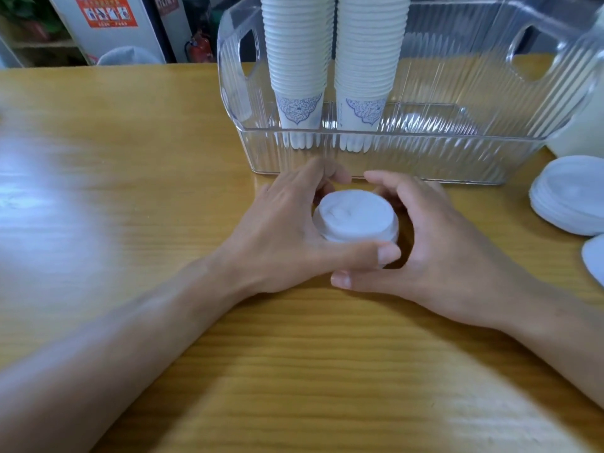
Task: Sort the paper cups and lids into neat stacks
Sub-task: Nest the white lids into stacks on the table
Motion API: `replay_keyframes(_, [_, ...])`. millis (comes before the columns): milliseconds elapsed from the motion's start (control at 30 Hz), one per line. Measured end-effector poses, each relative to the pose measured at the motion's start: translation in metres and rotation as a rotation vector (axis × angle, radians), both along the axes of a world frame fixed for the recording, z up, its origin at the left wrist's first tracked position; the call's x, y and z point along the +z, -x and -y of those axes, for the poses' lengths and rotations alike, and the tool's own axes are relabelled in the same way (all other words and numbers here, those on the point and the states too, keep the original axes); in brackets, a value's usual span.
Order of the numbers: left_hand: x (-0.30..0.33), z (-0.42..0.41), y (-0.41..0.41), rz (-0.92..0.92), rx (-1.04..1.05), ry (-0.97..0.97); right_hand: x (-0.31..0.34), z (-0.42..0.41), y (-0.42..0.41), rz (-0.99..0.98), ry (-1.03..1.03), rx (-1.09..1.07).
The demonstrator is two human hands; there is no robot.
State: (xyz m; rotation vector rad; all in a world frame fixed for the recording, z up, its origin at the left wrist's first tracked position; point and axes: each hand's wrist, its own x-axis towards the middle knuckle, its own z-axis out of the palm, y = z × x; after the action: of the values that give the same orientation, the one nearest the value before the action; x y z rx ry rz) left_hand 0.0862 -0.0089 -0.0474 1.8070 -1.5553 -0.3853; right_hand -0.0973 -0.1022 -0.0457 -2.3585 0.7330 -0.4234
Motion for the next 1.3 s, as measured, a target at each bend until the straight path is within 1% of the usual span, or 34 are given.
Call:
replay_keyframes(67, [0.000,-0.001,-0.005,-0.011,-0.053,-0.041,0.002,0.002,0.002,0.008,-0.032,0.013])
replay_keyframes(167, [0.003,-0.004,-0.015,-0.091,-0.180,-0.086,0.005,0.005,0.006,0.032,-0.104,0.030])
replay_keyframes(267, [0.003,-0.005,-0.023,-0.148,-0.233,-0.082,0.006,0.006,0.008,0.042,-0.130,0.075])
replay_keyframes(467, [-0.002,-0.005,-0.024,-0.172,-0.236,0.015,0.004,0.012,0.005,0.156,-0.174,0.081])
replay_keyframes(600, [-0.005,-0.005,-0.023,-0.126,-0.221,0.043,0.000,0.015,0.005,0.177,-0.172,0.089])
replay_keyframes(767, [-0.004,-0.006,-0.020,-0.035,-0.175,0.049,-0.001,0.017,0.008,0.146,-0.173,0.110])
replay_keyframes(867, [-0.002,-0.006,-0.017,0.008,-0.162,0.008,0.000,0.016,0.008,0.109,-0.183,0.130])
replay_keyframes(933, [-0.001,-0.006,-0.014,0.037,-0.155,-0.010,0.001,0.015,0.007,0.115,-0.193,0.129])
replay_keyframes(1033, [0.001,-0.007,-0.012,0.071,-0.171,-0.024,0.001,0.014,0.005,0.158,-0.189,0.072])
replay_keyframes(1100, [0.003,-0.008,-0.013,0.060,-0.169,-0.026,0.000,0.014,0.004,0.172,-0.169,0.043])
replay_keyframes(1167, [0.004,-0.008,-0.017,0.012,-0.152,-0.007,0.000,0.014,0.005,0.168,-0.150,0.038])
replay_keyframes(1300, [0.002,-0.008,-0.024,-0.018,-0.165,-0.007,0.003,0.012,0.008,0.101,-0.125,0.059])
